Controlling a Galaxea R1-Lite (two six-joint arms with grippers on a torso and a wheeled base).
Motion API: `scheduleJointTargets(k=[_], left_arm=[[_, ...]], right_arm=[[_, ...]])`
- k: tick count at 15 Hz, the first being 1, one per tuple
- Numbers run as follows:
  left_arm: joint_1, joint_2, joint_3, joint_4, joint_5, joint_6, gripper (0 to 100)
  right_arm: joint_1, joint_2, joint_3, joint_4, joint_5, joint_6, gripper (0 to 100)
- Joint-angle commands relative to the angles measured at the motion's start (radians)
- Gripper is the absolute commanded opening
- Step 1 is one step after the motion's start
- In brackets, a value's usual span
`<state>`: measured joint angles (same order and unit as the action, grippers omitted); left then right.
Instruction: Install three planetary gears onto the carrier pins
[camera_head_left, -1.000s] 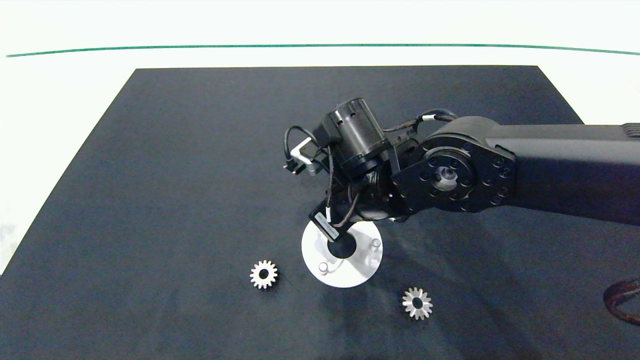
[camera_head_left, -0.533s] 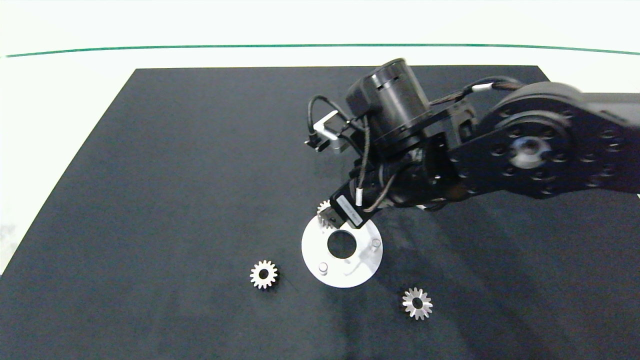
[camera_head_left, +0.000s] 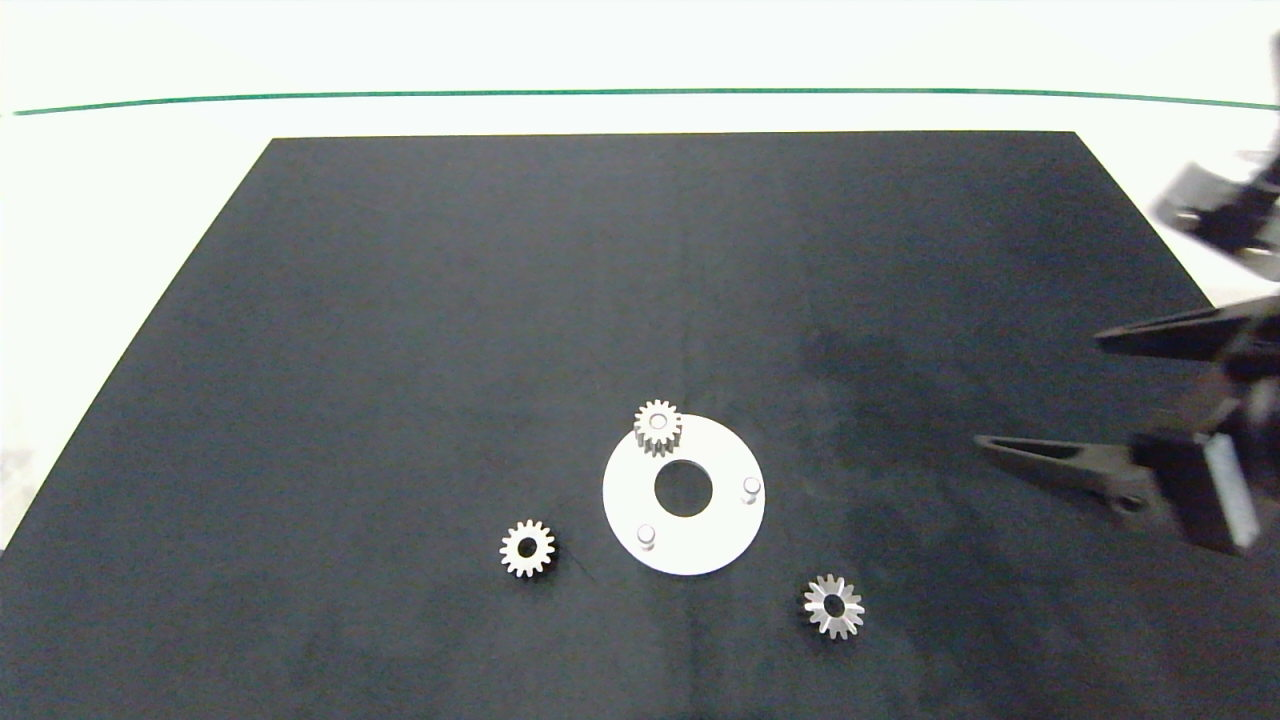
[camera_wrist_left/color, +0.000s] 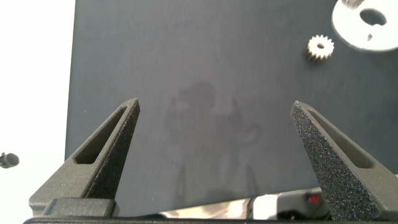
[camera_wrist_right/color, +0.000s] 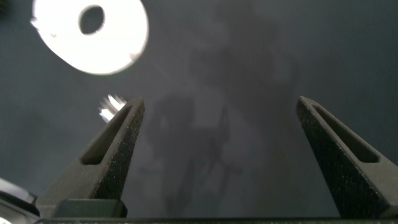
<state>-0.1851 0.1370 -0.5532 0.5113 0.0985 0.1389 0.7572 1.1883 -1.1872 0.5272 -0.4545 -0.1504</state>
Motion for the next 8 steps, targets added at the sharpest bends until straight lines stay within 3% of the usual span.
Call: scheduleJointTargets(k=[1, 2, 3, 4, 5, 7, 8], left_arm=[[0.004, -0.004, 0.015, 0.004, 0.001, 0.002, 100], [0.006, -0.007, 0.016, 0.004, 0.001, 0.002, 100], [0.006, -0.011, 0.016, 0.004, 0.001, 0.002, 100], [0.007, -0.011, 0.016, 0.004, 0.001, 0.002, 100], [0.007, -0.011, 0.016, 0.004, 0.001, 0.002, 100], [0.007, -0.01, 0.015, 0.004, 0.001, -0.001, 100], [0.007, -0.01, 0.015, 0.004, 0.001, -0.002, 100]], right_arm=[[-0.128, -0.48, 0.359, 0.019, -0.024, 0.008, 100], [-0.122, -0.526, 0.449, 0.011, -0.009, 0.008, 100], [-0.104, -0.555, 0.529, 0.008, 0.033, -0.006, 100], [-0.082, -0.552, 0.584, -0.003, 0.065, -0.04, 100], [-0.062, -0.544, 0.615, -0.035, 0.074, -0.043, 100], [0.04, -0.446, 0.709, -0.251, 0.117, -0.043, 100], [0.05, -0.412, 0.722, -0.311, 0.115, -0.046, 100]])
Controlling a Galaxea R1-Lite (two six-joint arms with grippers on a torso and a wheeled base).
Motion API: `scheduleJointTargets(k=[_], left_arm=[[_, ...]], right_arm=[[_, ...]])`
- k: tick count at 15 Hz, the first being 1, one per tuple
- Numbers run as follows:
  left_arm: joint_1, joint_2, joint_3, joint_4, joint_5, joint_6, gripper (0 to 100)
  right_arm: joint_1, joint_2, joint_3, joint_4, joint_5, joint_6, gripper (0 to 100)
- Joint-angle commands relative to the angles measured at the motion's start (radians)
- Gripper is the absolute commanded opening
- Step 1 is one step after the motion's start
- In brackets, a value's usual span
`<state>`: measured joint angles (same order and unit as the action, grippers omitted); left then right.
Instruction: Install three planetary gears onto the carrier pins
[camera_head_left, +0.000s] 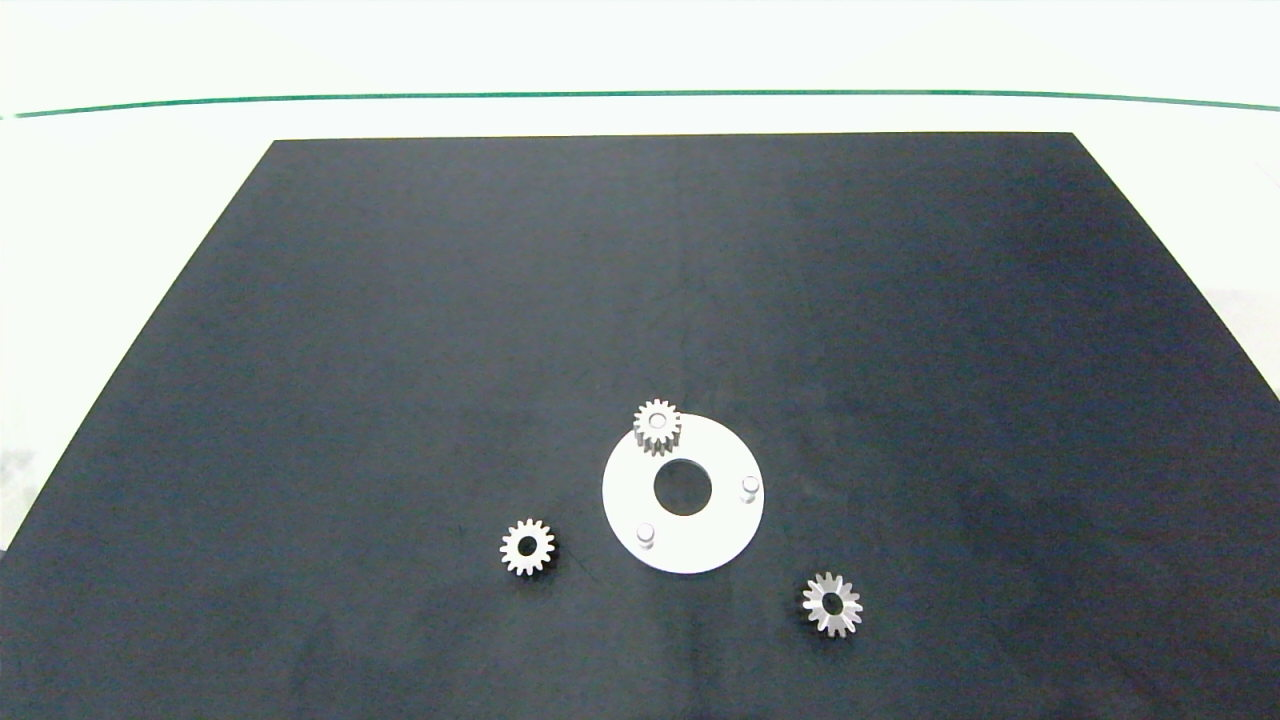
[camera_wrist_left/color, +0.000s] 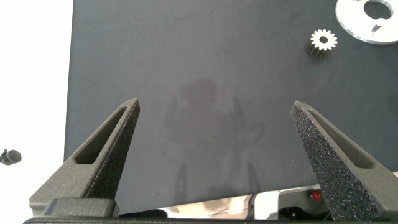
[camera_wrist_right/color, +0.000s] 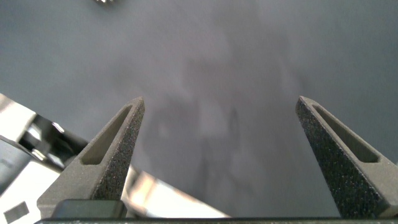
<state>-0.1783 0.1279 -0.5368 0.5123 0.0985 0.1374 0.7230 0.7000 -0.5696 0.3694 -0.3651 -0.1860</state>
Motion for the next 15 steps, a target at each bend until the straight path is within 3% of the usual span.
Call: scheduleJointTargets(k=[1, 4, 6, 7, 10, 13, 15], left_arm=[[0.002, -0.001, -0.003, 0.003, 0.001, -0.001, 100], [0.01, -0.002, -0.012, 0.002, 0.003, -0.002, 100], [0.025, 0.001, -0.014, 0.002, 0.001, -0.001, 100], [0.025, 0.003, -0.014, 0.002, 0.003, -0.002, 100], [0.025, 0.007, -0.02, -0.002, 0.001, -0.002, 100], [0.026, 0.007, -0.043, 0.0, 0.003, -0.002, 100], [0.025, 0.01, -0.052, 0.0, 0.003, -0.004, 100]], right_arm=[[0.102, 0.138, 0.108, -0.227, 0.028, -0.018, 100], [0.194, 0.262, 0.105, -0.262, 0.046, 0.0, 100], [0.233, 0.355, 0.105, -0.331, 0.046, 0.053, 100], [0.233, 0.415, 0.105, -0.389, 0.045, 0.065, 100], [0.231, 0.567, 0.105, -0.521, 0.04, 0.066, 100], [0.223, 0.673, 0.102, -0.604, 0.035, 0.068, 100], [0.197, 0.719, 0.097, -0.626, 0.037, 0.068, 100]])
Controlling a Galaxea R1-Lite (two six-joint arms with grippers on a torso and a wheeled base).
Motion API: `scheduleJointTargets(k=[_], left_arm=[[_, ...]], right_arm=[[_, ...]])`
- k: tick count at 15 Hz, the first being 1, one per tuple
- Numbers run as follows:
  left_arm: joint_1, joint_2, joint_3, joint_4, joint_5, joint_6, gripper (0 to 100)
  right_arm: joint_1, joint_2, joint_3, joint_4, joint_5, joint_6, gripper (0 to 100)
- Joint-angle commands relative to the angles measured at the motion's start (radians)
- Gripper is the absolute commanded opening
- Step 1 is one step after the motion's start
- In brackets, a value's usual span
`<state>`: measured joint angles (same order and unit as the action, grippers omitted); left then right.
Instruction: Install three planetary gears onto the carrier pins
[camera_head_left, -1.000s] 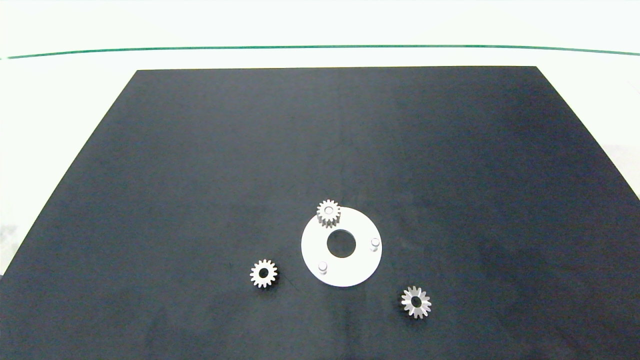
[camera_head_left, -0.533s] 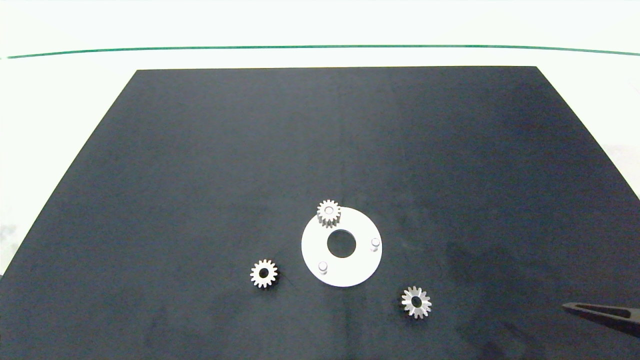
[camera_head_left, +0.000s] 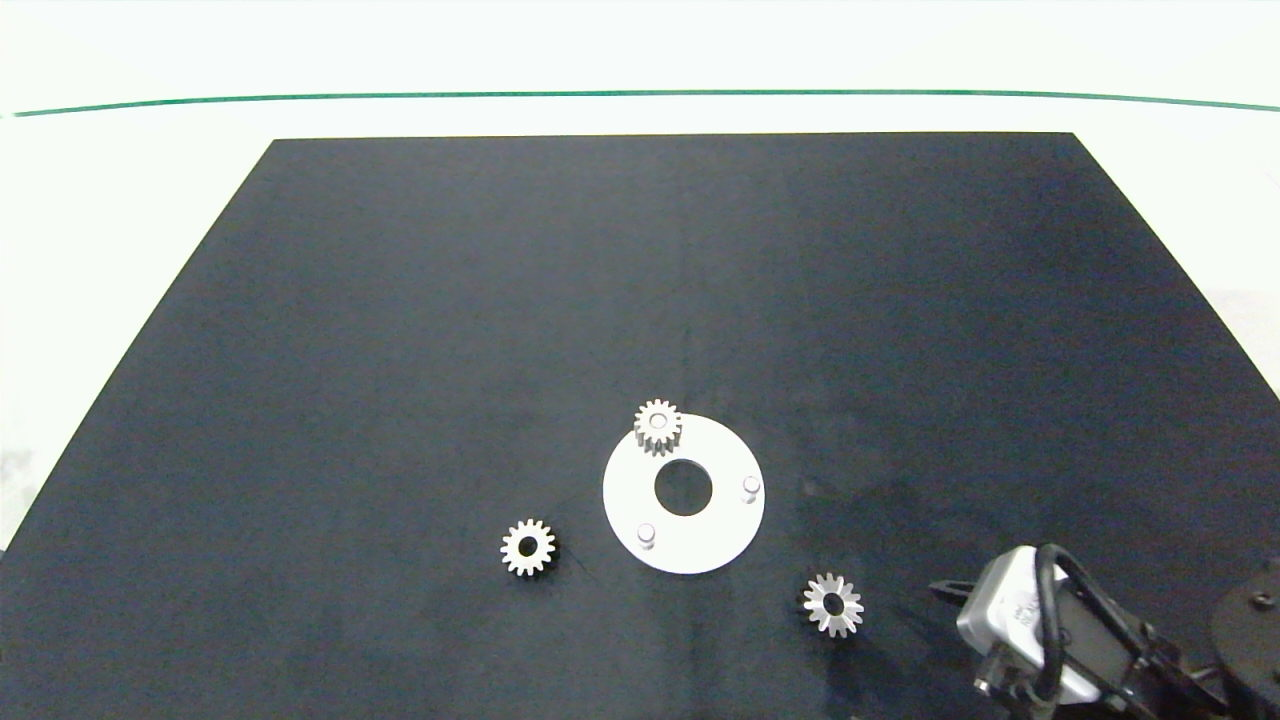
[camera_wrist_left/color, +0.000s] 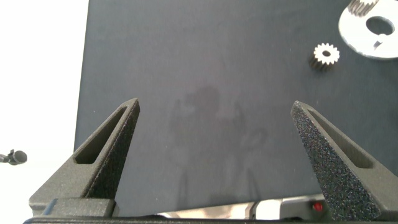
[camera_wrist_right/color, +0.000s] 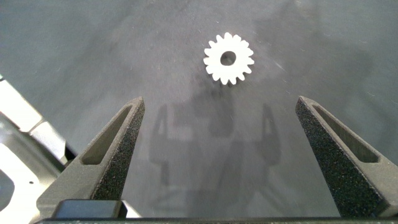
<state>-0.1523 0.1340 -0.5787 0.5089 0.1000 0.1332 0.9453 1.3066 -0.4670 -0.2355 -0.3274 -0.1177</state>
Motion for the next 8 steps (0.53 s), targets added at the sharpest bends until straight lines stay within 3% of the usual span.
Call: scheduleJointTargets(k=[1, 8], left_arm=[[-0.001, 0.004, -0.015, 0.003, 0.001, 0.0, 100], [-0.003, 0.004, -0.053, 0.005, 0.001, -0.006, 100]], right_arm=[[-0.034, 0.134, -0.018, -0.027, -0.001, 0.0, 100], [-0.056, 0.229, -0.104, -0.038, -0.001, 0.0, 100]])
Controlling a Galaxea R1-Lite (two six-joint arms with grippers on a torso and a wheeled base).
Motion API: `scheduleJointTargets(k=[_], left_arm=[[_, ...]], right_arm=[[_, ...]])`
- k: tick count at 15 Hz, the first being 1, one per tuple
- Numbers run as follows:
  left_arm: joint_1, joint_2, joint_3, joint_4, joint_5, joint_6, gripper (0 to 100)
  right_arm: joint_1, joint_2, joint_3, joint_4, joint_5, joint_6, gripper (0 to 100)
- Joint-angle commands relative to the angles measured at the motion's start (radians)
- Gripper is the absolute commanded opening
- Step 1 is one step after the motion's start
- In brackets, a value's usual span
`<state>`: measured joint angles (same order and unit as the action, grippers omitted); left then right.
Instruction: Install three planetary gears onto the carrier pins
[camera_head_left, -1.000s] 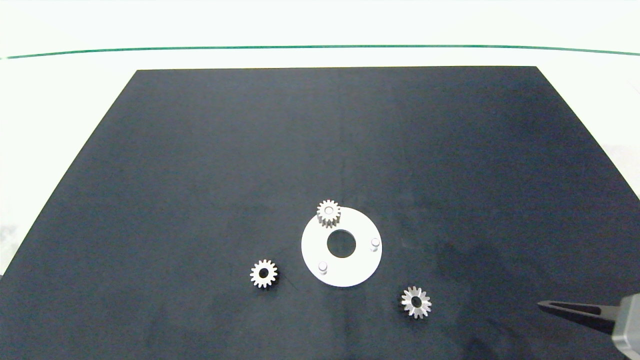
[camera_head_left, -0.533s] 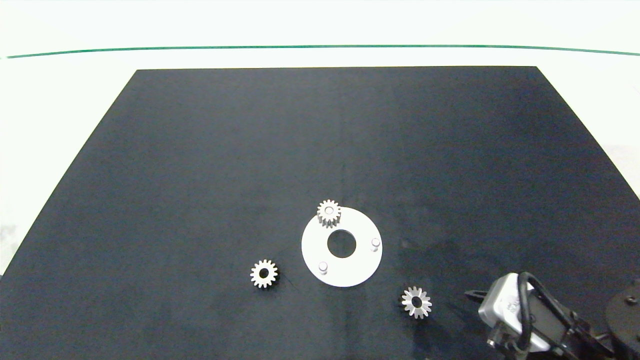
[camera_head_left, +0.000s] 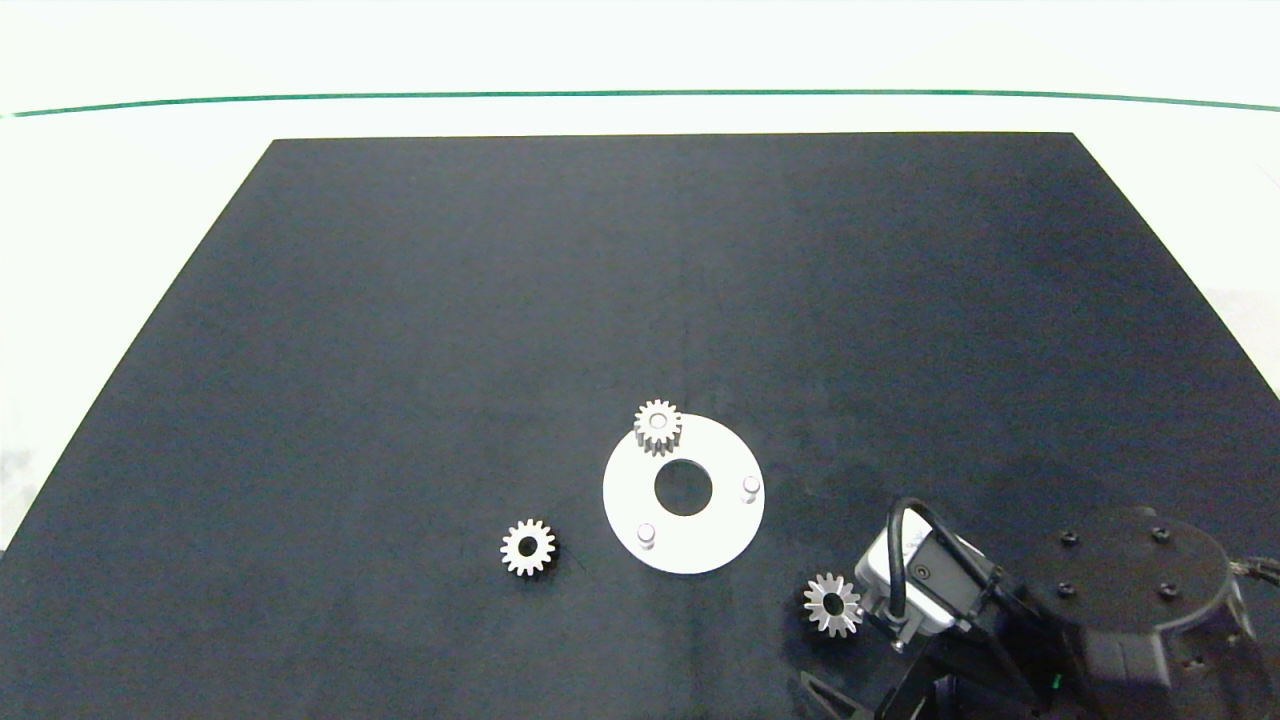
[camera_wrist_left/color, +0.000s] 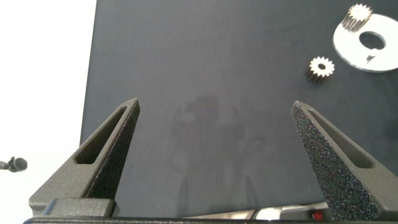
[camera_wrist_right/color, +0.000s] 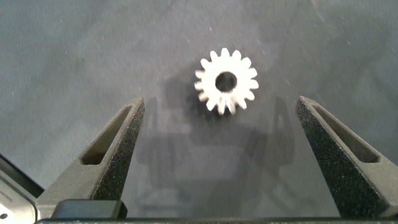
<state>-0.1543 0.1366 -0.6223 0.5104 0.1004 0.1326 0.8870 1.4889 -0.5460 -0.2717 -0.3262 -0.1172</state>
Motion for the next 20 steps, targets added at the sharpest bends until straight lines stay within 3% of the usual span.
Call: scheduleJointTargets(k=[1, 7, 20], left_arm=[[-0.001, 0.001, -0.011, 0.003, 0.001, -0.014, 100], [-0.002, 0.001, -0.017, 0.005, 0.001, -0.019, 100], [-0.005, 0.006, -0.039, 0.005, 0.001, -0.027, 100]], right_arm=[[0.006, 0.059, -0.028, -0.001, -0.002, -0.001, 100], [0.003, 0.111, -0.054, -0.003, -0.001, 0.001, 100], [-0.005, 0.142, -0.075, -0.003, -0.002, 0.004, 74]])
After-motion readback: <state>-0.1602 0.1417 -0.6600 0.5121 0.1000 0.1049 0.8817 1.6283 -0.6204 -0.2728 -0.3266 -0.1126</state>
